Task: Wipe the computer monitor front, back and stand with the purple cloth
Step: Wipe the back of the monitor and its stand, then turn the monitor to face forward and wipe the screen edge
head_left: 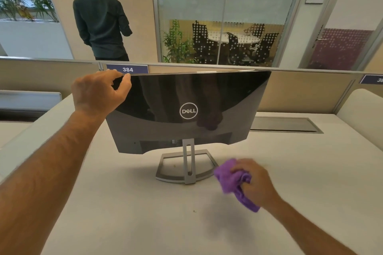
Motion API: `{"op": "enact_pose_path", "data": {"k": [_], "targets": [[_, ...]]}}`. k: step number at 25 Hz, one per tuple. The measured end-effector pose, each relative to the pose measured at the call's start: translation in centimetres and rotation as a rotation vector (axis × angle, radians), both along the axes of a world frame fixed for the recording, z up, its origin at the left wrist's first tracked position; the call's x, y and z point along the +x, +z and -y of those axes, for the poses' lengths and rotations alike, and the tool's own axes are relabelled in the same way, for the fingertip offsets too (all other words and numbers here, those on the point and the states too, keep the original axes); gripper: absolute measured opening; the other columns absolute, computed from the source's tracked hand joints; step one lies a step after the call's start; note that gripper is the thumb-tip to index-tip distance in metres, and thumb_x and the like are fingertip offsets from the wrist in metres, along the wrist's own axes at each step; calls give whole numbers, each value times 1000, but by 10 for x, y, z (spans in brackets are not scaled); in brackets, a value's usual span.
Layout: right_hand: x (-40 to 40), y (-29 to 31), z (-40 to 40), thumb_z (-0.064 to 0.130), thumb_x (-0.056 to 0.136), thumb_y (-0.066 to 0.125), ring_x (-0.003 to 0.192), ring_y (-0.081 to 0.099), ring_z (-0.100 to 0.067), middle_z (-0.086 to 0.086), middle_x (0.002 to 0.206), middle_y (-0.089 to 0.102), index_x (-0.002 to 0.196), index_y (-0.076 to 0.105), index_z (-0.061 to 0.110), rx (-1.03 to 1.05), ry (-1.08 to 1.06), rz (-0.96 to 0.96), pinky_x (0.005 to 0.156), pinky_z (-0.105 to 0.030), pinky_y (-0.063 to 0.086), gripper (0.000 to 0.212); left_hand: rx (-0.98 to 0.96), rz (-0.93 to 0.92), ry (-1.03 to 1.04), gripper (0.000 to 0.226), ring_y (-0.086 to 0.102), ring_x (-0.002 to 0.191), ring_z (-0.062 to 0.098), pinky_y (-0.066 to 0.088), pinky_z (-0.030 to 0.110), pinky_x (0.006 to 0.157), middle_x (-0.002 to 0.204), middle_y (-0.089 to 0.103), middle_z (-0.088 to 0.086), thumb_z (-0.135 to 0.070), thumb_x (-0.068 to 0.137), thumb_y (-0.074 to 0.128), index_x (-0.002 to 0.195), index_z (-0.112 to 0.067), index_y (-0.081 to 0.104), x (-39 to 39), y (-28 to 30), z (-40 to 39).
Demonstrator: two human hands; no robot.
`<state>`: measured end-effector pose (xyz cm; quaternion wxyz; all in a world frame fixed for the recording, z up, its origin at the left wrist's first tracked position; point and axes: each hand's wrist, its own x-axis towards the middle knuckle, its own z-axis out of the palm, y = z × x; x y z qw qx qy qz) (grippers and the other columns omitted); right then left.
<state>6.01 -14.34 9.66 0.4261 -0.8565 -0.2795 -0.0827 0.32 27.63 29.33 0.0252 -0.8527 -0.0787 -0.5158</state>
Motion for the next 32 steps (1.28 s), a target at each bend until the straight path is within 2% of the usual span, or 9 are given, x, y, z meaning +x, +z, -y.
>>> {"op": "enact_pose_path", "data": {"k": [3, 5, 9, 11, 14, 17, 20, 26, 32], "targets": [[-43, -38, 0, 25, 62, 54, 112, 56, -6, 19, 123, 52, 101, 61, 38, -367, 203, 138, 93, -12, 44, 42, -19, 2, 3, 52, 69, 75, 31, 42, 25, 61, 97, 76, 11, -53, 97, 46, 105, -11, 75, -1, 2, 3], [-62, -49, -7, 28, 68, 51, 124, 51, -13, 17, 136, 43, 113, 57, 38, -598, 284, 96, 99, -21, 41, 46, -30, 1, 2, 53, 69, 76, 31, 41, 25, 60, 98, 76, 11, -53, 97, 45, 105, -11, 75, -2, 3, 4], [-75, -28, -16, 38, 75, 58, 142, 19, -9, 16, 148, 28, 133, 37, 38, -846, 345, -101, 116, -40, 5, 62, -35, -21, -1, 54, 70, 79, 29, 47, 28, 61, 103, 75, 10, -56, 96, 44, 107, -13, 74, -3, 2, 4], [-71, -5, -16, 53, 78, 60, 139, 22, -6, 16, 148, 30, 136, 36, 39, -777, 365, -120, 119, -45, 2, 64, -42, -30, 1, 53, 70, 79, 29, 49, 29, 62, 104, 75, 9, -56, 96, 44, 108, -13, 74, -4, 3, 4], [-43, 39, -23, 69, 88, 43, 119, 49, -8, 11, 130, 55, 124, 57, 31, -447, 237, 98, 109, -29, 34, 54, -38, -44, 3, 48, 70, 81, 29, 52, 30, 63, 106, 74, 10, -52, 95, 49, 109, -13, 73, -5, 5, 5], [16, 98, -31, 48, 99, 45, 92, 68, -18, -3, 105, 72, 110, 71, 12, -157, -16, 494, 84, -24, 54, 45, -17, -78, 4, 43, 71, 84, 31, 54, 32, 64, 110, 73, 10, -48, 94, 54, 110, -12, 73, -5, 5, 2], [75, 177, -35, 19, 95, 62, 95, 67, -24, -11, 109, 71, 118, 69, 5, -141, -166, 684, 85, -27, 52, 27, 6, -128, 9, 42, 71, 81, 33, 55, 35, 63, 108, 74, 12, -45, 92, 57, 108, -10, 73, -5, 10, -3], [131, 234, -33, 30, 94, 64, 103, 61, -24, -6, 114, 70, 121, 70, 15, -362, -226, 536, 90, -40, 50, 32, 37, -195, 57, 35, 71, 82, 38, 56, 41, 62, 105, 74, 14, -38, 86, 69, 107, -10, 74, -5, 21, -8], [140, 236, -40, 26, 89, 72, 91, 60, -19, -5, 100, 71, 109, 76, 16, -237, -265, 513, 82, -36, 52, 23, 7, -286, 72, 37, 69, 76, 31, 58, 37, 64, 100, 75, 9, -44, 83, 71, 105, -15, 77, -2, 38, -13]]}}
